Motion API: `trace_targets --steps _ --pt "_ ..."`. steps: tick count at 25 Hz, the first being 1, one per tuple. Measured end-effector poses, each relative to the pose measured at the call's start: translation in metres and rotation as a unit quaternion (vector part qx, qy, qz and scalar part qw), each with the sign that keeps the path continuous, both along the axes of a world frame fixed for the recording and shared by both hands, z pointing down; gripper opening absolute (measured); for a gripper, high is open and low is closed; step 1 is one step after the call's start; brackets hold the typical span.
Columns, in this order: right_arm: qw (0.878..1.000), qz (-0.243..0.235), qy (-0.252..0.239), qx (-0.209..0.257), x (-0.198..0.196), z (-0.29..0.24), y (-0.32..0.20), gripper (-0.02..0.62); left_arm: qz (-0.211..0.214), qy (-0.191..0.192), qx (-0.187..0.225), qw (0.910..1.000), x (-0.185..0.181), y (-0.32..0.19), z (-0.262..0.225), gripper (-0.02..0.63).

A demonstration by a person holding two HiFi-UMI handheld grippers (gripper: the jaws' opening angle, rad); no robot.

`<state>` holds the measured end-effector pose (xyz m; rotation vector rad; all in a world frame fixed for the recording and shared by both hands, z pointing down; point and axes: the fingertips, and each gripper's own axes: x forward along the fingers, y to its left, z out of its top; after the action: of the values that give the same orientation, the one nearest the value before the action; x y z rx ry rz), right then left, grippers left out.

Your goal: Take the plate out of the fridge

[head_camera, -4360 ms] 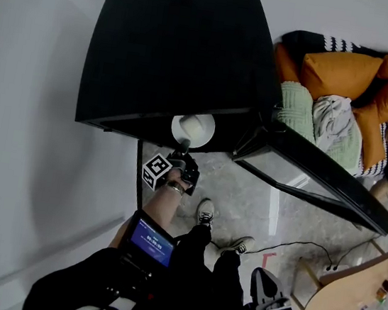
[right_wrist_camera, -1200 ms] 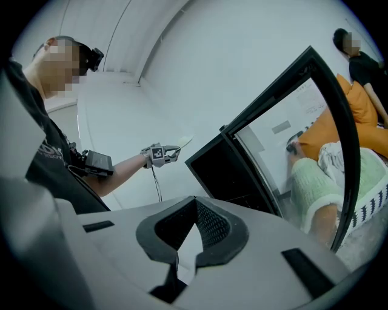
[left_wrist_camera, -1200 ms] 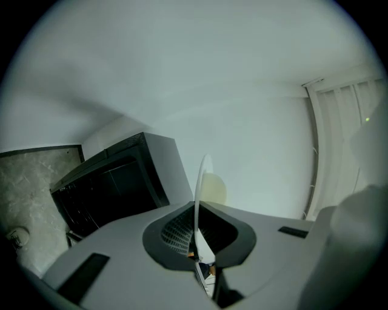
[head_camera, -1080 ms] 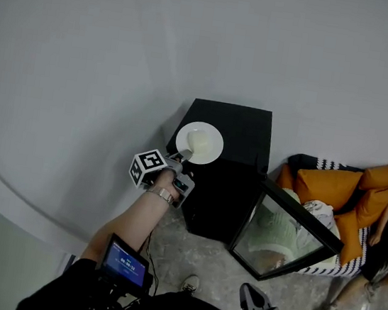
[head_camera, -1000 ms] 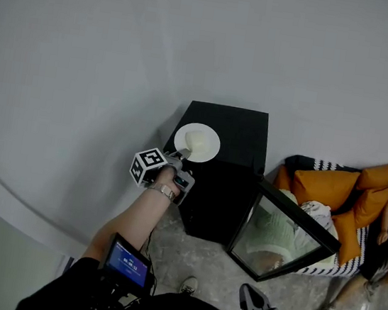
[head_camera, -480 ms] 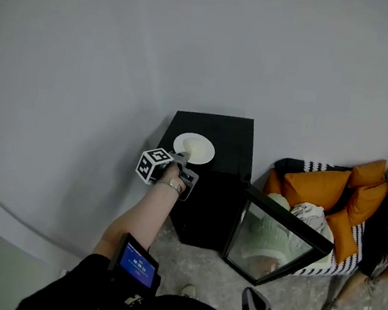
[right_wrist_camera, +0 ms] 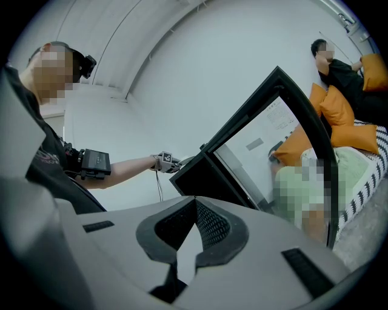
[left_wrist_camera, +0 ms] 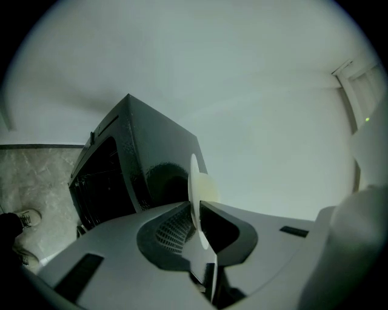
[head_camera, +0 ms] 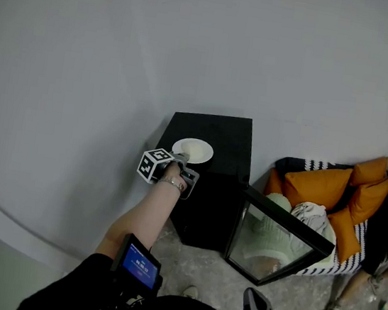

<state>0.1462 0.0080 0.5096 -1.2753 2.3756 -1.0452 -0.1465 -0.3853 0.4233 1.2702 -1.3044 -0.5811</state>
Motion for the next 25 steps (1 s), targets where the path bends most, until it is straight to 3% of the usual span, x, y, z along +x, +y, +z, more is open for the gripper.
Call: trace_targets --steps 9,16,21,25 --pt "1.000 -0.006 -0.006 -0.003 0.001 -0.001 -0.002 0.005 0.011 -0.008 -0.060 0.9981 -0.005 0.003 0.011 0.034" --pt "1.000 0.001 -0.012 0.003 0.005 -0.003 0.000 0.005 0.027 -0.078 -0.107 0.9909 -0.010 -0.005 0.002 0.046" --pt "0.999 0.027 -0.030 0.007 0.017 -0.006 0.000 0.006 0.046 -0.137 -0.138 0.9798 -0.017 -0.004 0.005 0.075" --pt "0.999 0.029 -0.036 0.018 0.019 -0.006 -0.001 0.006 0.048 -0.134 -0.135 0.9805 -0.019 0.000 0.003 0.101"
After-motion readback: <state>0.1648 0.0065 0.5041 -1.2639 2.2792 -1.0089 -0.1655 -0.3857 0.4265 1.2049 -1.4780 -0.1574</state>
